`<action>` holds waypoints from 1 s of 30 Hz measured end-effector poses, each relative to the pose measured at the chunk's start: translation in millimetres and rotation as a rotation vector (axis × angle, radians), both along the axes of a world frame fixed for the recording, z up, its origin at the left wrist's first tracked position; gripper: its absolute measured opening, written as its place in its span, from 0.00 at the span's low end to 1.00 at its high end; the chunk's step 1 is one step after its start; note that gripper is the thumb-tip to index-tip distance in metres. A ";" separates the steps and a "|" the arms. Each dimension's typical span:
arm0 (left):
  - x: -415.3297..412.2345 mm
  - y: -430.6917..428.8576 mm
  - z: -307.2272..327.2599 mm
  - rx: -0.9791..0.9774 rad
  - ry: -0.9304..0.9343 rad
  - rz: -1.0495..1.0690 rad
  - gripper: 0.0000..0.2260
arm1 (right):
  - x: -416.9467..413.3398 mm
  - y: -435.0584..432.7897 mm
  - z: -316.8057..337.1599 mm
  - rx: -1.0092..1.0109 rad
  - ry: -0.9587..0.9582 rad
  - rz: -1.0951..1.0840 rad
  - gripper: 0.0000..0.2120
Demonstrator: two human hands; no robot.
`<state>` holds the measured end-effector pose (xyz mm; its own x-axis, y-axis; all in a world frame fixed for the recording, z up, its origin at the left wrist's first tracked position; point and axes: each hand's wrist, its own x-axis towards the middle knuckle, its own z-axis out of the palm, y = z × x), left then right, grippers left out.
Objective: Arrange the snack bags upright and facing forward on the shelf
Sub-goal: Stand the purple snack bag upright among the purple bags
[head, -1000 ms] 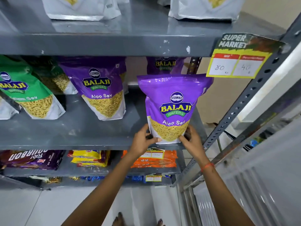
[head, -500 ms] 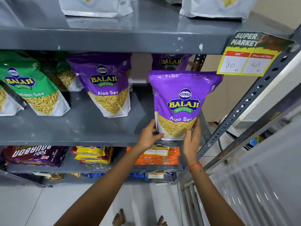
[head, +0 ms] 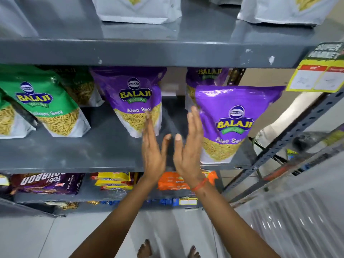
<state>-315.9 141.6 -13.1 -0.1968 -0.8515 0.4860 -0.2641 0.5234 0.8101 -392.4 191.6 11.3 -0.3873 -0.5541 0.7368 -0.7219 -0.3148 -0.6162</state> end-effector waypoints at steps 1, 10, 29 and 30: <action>12.6 -14.7 -4.5 0.029 0.019 0.053 0.31 | 8.2 -17.0 -4.1 0.039 -0.029 0.047 0.24; 89.9 -137.6 -46.3 0.533 -0.095 -0.168 0.29 | 2.4 -129.5 -63.4 0.637 -0.613 0.255 0.34; 136.7 -55.0 -61.7 0.590 -0.138 -0.271 0.24 | 27.9 -26.6 -81.8 0.802 -0.432 0.184 0.20; 136.8 -53.0 -60.0 0.593 -0.140 -0.273 0.24 | 28.5 -25.6 -80.6 0.800 -0.436 0.183 0.19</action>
